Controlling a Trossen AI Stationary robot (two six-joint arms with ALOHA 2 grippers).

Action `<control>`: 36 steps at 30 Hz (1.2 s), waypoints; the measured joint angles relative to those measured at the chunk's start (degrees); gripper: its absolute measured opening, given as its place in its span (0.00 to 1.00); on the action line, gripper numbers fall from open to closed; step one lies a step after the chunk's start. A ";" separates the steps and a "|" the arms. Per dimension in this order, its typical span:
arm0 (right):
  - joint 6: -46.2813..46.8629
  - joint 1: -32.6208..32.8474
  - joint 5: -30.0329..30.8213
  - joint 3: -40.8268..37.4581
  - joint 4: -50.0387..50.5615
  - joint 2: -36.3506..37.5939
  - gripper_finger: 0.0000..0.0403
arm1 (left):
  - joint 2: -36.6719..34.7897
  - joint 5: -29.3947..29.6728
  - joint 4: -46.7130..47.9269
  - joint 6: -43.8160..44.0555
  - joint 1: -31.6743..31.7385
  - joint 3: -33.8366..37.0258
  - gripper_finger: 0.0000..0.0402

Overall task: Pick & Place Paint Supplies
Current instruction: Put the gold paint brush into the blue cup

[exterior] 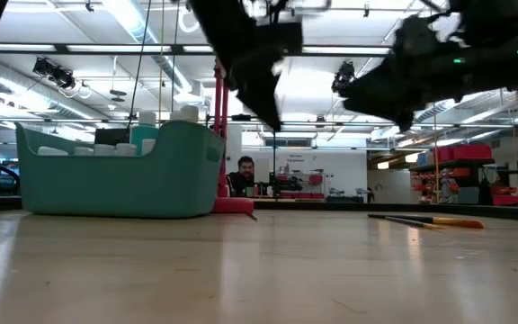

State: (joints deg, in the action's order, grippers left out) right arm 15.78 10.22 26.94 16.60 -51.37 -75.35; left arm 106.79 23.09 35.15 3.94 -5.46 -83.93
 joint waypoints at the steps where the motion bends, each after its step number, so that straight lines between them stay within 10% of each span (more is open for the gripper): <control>1: -0.47 -0.26 0.03 1.63 0.00 -2.14 0.37 | -0.70 0.82 -0.23 -0.32 -0.47 -0.31 0.28; 11: 0.21 -3.62 7.12 19.86 6.23 -24.34 0.37 | -9.61 9.66 6.87 2.50 -3.89 -0.58 0.28; 22: 7.56 -7.51 0.62 38.11 14.04 -43.51 0.37 | -12.23 13.42 10.53 5.50 -7.67 -0.58 0.28; 36: 12.15 -8.49 7.61 41.64 23.34 -48.40 0.37 | -12.21 13.54 14.17 9.36 -9.94 -0.27 0.28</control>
State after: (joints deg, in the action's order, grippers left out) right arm 27.93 1.73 34.55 58.24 -28.03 -123.75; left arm 94.59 36.63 49.32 13.30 -15.40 -84.20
